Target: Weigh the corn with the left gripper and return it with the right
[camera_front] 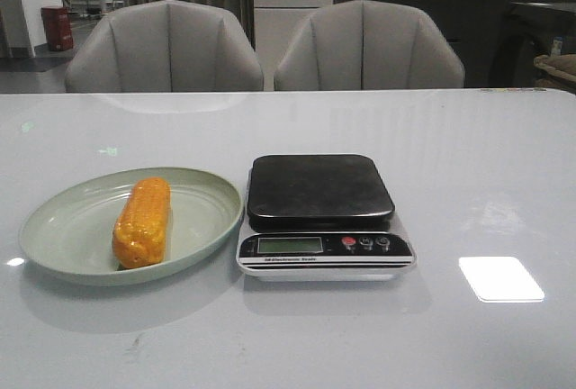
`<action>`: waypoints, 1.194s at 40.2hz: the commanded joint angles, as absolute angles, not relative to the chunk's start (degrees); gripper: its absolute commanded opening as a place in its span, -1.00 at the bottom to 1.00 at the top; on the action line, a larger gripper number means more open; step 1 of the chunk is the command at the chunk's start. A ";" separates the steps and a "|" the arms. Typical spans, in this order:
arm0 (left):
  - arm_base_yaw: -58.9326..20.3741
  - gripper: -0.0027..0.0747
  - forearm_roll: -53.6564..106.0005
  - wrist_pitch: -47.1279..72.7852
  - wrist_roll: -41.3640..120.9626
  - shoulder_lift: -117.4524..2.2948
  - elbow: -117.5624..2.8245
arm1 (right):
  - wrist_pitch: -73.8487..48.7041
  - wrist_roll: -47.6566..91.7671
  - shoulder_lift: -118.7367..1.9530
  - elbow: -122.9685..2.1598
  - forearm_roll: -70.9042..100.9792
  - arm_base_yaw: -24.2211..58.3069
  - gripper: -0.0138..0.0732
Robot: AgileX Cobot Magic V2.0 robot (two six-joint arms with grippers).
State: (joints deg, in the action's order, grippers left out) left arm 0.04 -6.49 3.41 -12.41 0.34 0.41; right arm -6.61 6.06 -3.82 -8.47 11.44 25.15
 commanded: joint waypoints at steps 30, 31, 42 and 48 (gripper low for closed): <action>0.04 -0.59 -5.94 -1.42 -12.40 1.49 0.41 | 5.76 6.55 -3.07 -2.53 3.20 6.28 -0.27; 0.04 -0.59 -5.94 -1.42 -12.40 1.49 0.41 | 6.40 6.55 -2.52 -1.72 3.21 5.61 -0.27; 0.04 -0.59 -5.94 -1.42 -12.40 1.40 0.41 | 6.48 6.55 1.65 1.72 2.76 1.59 -0.27; 0.04 -0.59 -5.94 -1.42 -12.40 1.40 0.41 | 6.84 6.55 1.65 1.72 2.76 1.60 -0.27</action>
State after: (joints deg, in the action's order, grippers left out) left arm 0.04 -6.49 3.27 -12.41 0.34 0.41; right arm 2.12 6.06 0.64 1.47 3.54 1.86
